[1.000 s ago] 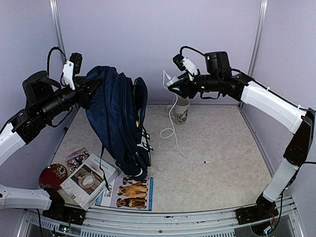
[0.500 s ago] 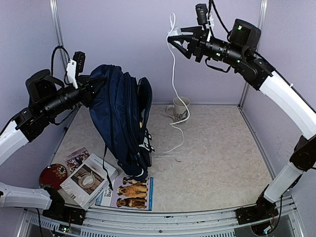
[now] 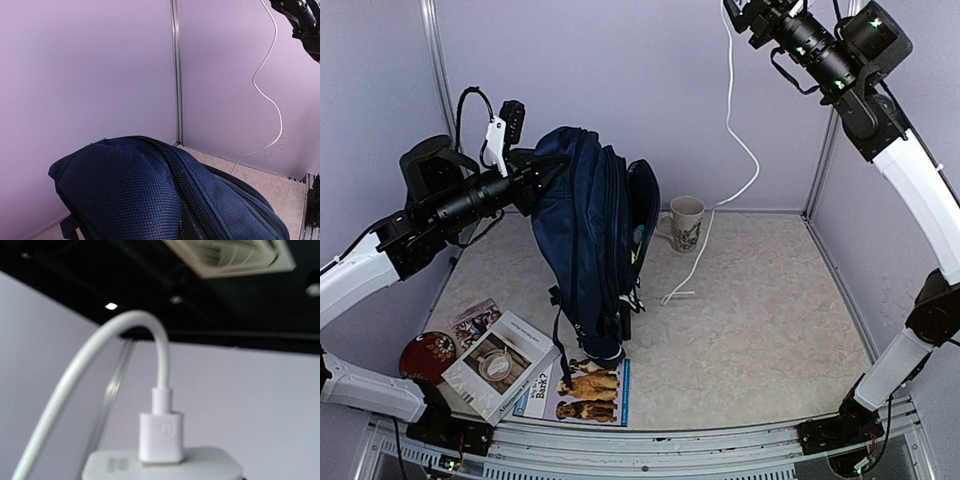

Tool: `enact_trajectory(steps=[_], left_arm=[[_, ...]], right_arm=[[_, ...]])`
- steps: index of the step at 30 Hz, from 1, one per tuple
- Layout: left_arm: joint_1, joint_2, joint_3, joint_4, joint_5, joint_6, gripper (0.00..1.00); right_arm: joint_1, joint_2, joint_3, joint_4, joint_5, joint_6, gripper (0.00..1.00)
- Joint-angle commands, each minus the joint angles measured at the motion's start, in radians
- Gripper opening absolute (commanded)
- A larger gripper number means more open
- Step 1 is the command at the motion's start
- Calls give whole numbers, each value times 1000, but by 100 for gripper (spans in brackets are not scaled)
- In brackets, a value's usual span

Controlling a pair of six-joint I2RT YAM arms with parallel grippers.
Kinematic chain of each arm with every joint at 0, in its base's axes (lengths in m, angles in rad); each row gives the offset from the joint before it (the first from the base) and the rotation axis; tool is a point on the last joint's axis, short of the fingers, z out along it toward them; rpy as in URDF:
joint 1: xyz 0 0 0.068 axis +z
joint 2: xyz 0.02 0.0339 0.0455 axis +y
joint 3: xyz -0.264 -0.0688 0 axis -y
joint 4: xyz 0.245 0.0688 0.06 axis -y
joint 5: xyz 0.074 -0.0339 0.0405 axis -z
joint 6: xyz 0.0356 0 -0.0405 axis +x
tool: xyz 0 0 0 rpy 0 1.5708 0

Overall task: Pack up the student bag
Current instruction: Place the charger in the upper front pocket of the bag.

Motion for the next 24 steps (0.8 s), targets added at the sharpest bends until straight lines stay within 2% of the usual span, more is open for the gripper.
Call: enact_trajectory(steps=[1, 7, 11, 18, 24], left_arm=[[-51, 70, -30, -3, 33, -6, 0], [-83, 152, -76, 74, 43, -49, 0], [-114, 199, -92, 109, 46, -57, 0], [-128, 272, -117, 158, 57, -89, 0], [-130, 277, -133, 197, 31, -117, 0]], right_arm=[[-3, -42, -30, 197, 89, -92, 9], [-3, -41, -8, 362, 120, -199, 1], [-3, -63, -27, 388, 148, -241, 0], [-3, -208, -372, 467, 119, -272, 0], [-3, -274, -550, 381, 76, -242, 0]])
